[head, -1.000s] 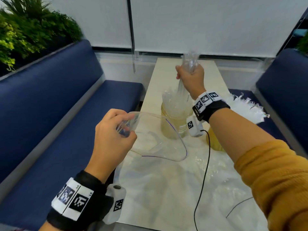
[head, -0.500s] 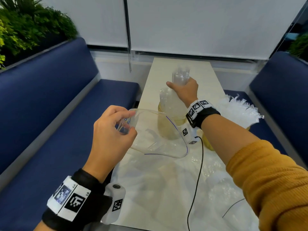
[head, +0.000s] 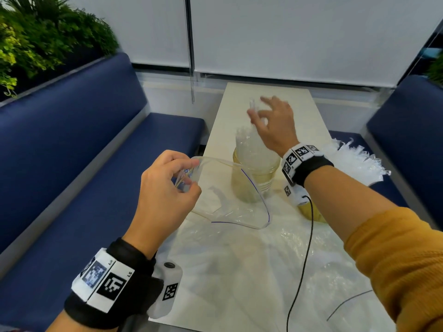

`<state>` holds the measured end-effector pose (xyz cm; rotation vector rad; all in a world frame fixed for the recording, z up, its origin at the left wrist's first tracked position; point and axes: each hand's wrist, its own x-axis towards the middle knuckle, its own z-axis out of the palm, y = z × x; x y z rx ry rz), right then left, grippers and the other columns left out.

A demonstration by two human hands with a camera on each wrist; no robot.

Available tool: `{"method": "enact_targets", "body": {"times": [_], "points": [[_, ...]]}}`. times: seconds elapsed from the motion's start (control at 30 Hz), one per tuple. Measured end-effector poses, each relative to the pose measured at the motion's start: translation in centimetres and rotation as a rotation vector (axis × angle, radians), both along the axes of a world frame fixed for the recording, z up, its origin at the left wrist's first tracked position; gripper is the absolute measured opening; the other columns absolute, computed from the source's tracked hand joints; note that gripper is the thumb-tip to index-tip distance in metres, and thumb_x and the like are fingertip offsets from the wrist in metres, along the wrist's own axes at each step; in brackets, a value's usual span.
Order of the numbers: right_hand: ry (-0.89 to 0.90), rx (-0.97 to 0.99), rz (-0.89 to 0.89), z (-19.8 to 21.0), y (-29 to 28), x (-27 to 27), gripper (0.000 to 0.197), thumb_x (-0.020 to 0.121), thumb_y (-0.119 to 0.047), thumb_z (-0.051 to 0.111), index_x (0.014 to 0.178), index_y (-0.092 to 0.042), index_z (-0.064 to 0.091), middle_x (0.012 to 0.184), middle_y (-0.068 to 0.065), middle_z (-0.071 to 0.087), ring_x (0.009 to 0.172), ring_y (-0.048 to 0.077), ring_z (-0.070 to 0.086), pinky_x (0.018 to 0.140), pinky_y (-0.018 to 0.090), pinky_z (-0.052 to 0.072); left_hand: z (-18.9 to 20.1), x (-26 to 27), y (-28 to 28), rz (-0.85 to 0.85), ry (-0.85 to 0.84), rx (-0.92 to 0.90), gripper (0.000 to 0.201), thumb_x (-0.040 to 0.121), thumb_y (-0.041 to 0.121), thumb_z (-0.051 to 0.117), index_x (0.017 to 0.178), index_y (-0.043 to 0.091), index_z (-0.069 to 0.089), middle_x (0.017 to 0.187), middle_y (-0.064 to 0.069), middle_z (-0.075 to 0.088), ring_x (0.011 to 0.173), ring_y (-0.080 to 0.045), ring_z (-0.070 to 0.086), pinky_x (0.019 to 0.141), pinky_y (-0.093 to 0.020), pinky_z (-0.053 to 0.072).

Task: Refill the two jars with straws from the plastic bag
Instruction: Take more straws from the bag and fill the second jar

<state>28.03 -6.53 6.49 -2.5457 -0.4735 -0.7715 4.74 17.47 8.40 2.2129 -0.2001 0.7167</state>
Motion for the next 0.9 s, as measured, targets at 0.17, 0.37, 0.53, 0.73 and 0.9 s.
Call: {"method": "enact_targets", "body": {"times": [0.17,0.37,0.53,0.73,0.9], "points": [[0.26,-0.263,0.07,0.5,0.4,1.2,0.052,0.106,-0.042,0.035,0.131,-0.004,0.06,0.141,0.012,0.058,0.127,0.032,0.055,0.107,0.042,0.043,0.8,0.7,-0.5,-0.023,-0.007,0.026,0.032,0.082,0.0,0.07,0.111,0.013,0.076,0.103,0.004,0.064,0.089,-0.01,0.062,0.076,-0.012,0.052],[0.174,-0.171,0.016,0.8,0.1,-0.5,0.048,0.108,-0.038,0.031,0.14,-0.011,0.055,0.141,0.009,0.058,0.131,0.028,0.05,0.109,0.04,0.037,1.0,1.6,-1.1,-0.038,-0.008,0.025,0.032,0.081,-0.001,0.068,0.109,0.012,0.076,0.102,0.003,0.064,0.088,-0.009,0.061,0.075,-0.005,0.046],[0.325,-0.261,0.048,-0.6,-0.3,-2.4,0.057,0.107,-0.043,0.022,0.144,-0.012,0.051,0.146,0.011,0.052,0.14,0.032,0.041,0.116,0.048,0.028,1.2,2.0,-1.9,-0.074,0.056,0.061,0.043,0.077,0.001,0.07,0.117,0.014,0.072,0.111,0.005,0.059,0.09,0.0,0.057,0.075,-0.007,0.047],[0.628,0.12,0.261,8.6,0.8,-9.8,0.039,0.091,-0.021,0.051,0.065,-0.003,0.074,0.059,0.01,0.072,0.045,0.017,0.063,0.049,0.027,0.053,-0.3,2.4,-3.0,-0.135,0.219,0.163,0.072,0.074,0.001,0.071,0.142,0.016,0.052,0.128,0.01,0.042,0.097,0.015,0.044,0.077,-0.001,0.041],[0.963,-0.365,0.324,3.4,4.7,-14.2,0.031,0.1,-0.023,0.054,0.117,-0.002,0.068,0.105,0.009,0.071,0.097,0.027,0.067,0.079,0.023,0.053,-1.9,2.1,-4.6,-0.218,0.241,0.164,0.078,0.074,-0.005,0.067,0.147,0.01,0.045,0.136,0.006,0.036,0.109,-0.008,0.053,0.086,-0.026,0.055]]}}
